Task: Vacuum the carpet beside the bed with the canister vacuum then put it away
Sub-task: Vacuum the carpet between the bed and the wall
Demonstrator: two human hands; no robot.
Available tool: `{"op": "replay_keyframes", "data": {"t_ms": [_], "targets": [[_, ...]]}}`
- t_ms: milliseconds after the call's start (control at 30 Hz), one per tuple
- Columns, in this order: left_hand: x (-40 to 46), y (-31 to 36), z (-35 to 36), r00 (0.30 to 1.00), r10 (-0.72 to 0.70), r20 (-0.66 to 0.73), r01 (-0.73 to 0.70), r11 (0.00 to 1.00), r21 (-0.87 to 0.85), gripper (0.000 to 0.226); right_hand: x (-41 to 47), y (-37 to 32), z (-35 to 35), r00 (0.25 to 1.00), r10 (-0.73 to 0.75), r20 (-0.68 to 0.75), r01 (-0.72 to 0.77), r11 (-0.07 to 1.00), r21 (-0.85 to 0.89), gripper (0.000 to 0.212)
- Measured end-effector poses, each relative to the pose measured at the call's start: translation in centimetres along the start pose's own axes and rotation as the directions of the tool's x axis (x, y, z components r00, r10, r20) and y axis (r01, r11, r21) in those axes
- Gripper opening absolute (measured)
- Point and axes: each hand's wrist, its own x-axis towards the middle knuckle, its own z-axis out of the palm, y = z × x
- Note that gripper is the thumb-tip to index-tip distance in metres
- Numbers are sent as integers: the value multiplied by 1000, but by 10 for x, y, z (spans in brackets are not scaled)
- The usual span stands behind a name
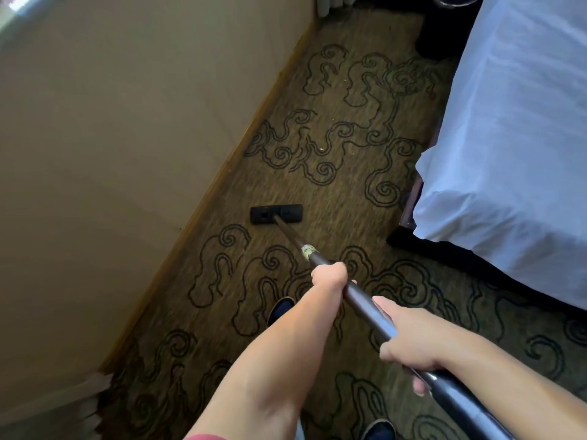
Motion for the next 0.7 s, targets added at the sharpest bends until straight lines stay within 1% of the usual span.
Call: {"op": "replay_keyframes", "data": {"t_ms": [33,67,100,133,167,200,233,267,300,333,367,400,433,467,500,533,600,667,700], "targets": [[3,7,-10,1000,18,-6,-17,1000,17,55,5,-12,-1,1000,-7,11,7,1000,-10,100],[6,5,-15,999,23,-40,-21,999,49,55,1,-20,2,1000,0,-1,0,1000,-3,98],[27,26,-33,998,42,-46,-38,996,83,56,24,-44,1,1000,-8,-7,9,1000,28,97],[36,29,-40,997,60,-52,-54,992,110,57,27,-56,2,1000,-14,22,13,999,36,97],[40,19,-48,997,35,-73,-25,992,122,56,26,-61,10,999,1,35,-3,999,53,99],[67,52,-63,996,56,-72,-44,988,151,55,55,-88,-2,1000,-2,30,0,998,69,100],[72,65,-67,995,59,-76,-44,981,186,55,59,-98,-7,999,-1,46,-3,996,94,101],[72,71,-67,992,81,-93,-61,977,202,54,58,-103,-12,999,9,30,-12,993,114,101],[95,115,-79,989,118,-86,-98,974,204,54,88,-132,-33,1000,-22,19,19,990,139,100],[95,135,-84,987,136,-89,-112,965,236,54,91,-141,-41,999,-42,17,39,987,154,100],[90,150,-84,981,171,-89,-145,958,249,54,90,-146,-51,999,-43,-25,47,988,148,100],[115,171,-100,984,151,-97,-120,955,273,54,112,-171,-59,999,-40,-8,41,991,129,100],[112,182,-104,983,148,-112,-110,951,288,53,113,-178,-63,998,-58,-17,60,989,132,99],[110,185,-105,980,155,-124,-114,951,286,54,109,-180,-68,998,-61,-18,63,988,142,98],[123,196,-114,988,119,-97,-84,950,301,55,124,-193,-74,999,-35,24,30,986,166,98],[124,202,-115,989,110,-100,-77,954,289,56,124,-198,-79,999,-27,38,21,986,164,97],[127,213,-117,987,112,-113,-80,964,252,58,125,-206,-91,1000,-9,23,4,978,208,96],[128,216,-124,988,81,-128,-62,986,152,58,123,-215,-93,1000,-22,-4,22,990,141,93],[125,213,-119,995,34,-89,-21,989,145,57,115,-215,-93,1000,1,-4,0,993,116,91]]}}
